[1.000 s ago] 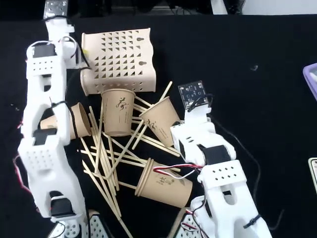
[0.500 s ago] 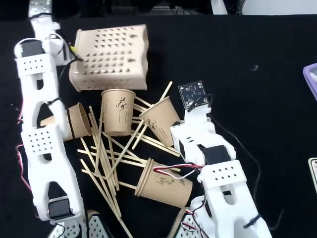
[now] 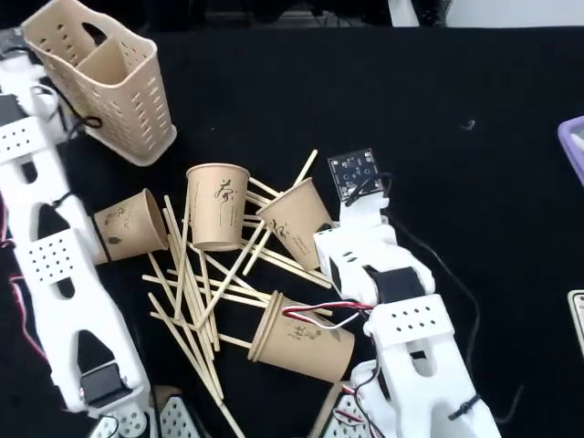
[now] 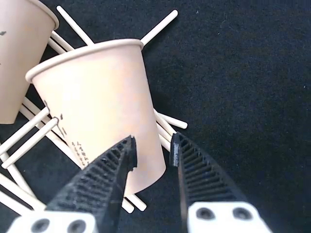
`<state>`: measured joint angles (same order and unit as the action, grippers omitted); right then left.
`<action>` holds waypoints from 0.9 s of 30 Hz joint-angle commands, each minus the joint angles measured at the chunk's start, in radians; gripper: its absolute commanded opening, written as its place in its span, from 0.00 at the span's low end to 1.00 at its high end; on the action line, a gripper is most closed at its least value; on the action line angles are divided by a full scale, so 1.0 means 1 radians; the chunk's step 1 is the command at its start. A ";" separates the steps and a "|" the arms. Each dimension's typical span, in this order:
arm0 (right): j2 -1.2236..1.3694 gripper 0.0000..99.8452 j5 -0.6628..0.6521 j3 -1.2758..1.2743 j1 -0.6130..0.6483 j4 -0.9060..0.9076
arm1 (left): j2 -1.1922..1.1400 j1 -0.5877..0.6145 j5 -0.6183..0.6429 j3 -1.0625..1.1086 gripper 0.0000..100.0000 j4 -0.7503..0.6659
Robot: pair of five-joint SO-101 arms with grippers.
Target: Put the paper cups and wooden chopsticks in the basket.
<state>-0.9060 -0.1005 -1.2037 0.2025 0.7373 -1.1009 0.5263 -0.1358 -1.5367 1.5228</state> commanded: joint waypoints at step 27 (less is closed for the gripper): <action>-0.018 0.12 -0.011 0.004 0.009 -0.011 | 0.724 -0.237 0.385 0.432 0.28 0.216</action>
<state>-0.9060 -0.1005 -1.2037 0.2025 0.7373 -0.4304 0.3007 0.2355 -1.1914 1.7530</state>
